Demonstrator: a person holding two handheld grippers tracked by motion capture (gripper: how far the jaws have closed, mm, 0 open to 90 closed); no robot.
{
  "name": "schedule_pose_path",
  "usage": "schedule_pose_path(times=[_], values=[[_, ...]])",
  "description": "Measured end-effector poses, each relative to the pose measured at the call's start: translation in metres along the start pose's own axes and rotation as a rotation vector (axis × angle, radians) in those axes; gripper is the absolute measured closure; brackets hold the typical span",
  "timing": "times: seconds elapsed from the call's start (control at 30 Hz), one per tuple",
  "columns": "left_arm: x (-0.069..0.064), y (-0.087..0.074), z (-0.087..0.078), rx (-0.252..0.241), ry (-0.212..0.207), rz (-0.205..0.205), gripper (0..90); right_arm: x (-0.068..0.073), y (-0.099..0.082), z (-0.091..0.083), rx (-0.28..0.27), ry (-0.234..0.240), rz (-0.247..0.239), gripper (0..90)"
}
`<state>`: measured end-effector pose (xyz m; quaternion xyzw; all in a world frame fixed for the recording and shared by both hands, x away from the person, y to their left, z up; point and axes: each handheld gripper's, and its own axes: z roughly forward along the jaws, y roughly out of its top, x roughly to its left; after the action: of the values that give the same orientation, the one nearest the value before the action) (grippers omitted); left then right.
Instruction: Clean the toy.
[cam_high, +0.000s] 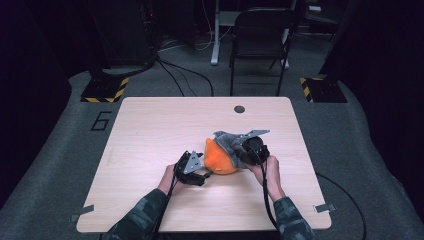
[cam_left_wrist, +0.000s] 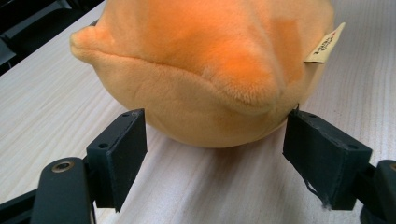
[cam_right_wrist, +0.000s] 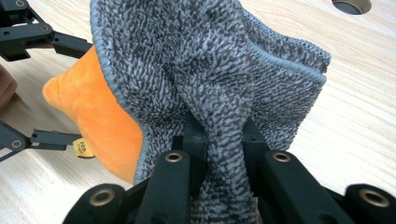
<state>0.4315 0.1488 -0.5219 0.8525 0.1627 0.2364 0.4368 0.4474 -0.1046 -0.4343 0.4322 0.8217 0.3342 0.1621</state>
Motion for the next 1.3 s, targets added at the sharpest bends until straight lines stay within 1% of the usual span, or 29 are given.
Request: schedule_pose_path(times=[0.07,0.17,0.33,0.43,0.57,0.73,0.77,0.9,1.0,1.1,1.17,1.23,1.27,1.3], values=[[-0.001,0.001,0.001,-0.004,-0.003,0.009,21.6,-0.001,0.000,0.000,0.001,0.002,-0.001,78.1],[-0.002,0.001,0.004,0.007,-0.008,0.025,21.3,-0.001,0.000,0.000,0.002,0.004,0.005,78.1],[-0.002,0.000,0.006,0.010,-0.014,0.026,21.9,-0.001,0.000,0.000,0.003,0.006,0.007,78.1],[-0.003,0.000,0.007,0.007,-0.014,0.028,25.1,-0.001,0.000,0.000,0.002,0.008,0.004,78.1],[-0.003,0.000,0.007,0.000,-0.011,0.032,32.4,-0.001,0.000,0.000,0.002,0.007,0.005,78.0],[-0.003,0.001,0.008,-0.004,-0.009,0.035,44.4,0.000,-0.001,0.001,0.001,0.014,0.019,78.1],[-0.004,0.001,0.008,-0.005,-0.007,0.033,46.8,-0.001,-0.001,0.001,0.001,0.013,0.013,78.1],[-0.004,0.001,0.009,-0.016,-0.004,0.028,61.1,0.000,-0.002,0.002,0.002,0.012,0.013,78.1],[-0.004,0.002,0.009,-0.019,-0.003,0.026,67.9,0.000,-0.002,0.002,0.001,0.012,0.014,78.1],[-0.003,0.002,0.009,-0.023,-0.007,0.024,73.5,0.000,-0.002,0.002,-0.001,0.014,0.013,78.1],[-0.003,0.002,0.008,-0.028,-0.008,0.020,75.5,0.000,-0.002,0.001,-0.003,0.008,0.013,78.0],[-0.003,0.001,0.008,-0.030,-0.012,0.018,76.7,0.000,-0.003,-0.001,-0.027,0.008,0.017,77.7],[-0.002,0.001,0.008,-0.031,-0.012,0.016,77.0,-0.001,-0.002,-0.004,-0.038,0.004,0.014,77.7],[-0.002,0.001,0.008,-0.030,-0.013,0.016,77.2,-0.002,-0.002,-0.009,-0.056,-0.002,0.025,77.7]])
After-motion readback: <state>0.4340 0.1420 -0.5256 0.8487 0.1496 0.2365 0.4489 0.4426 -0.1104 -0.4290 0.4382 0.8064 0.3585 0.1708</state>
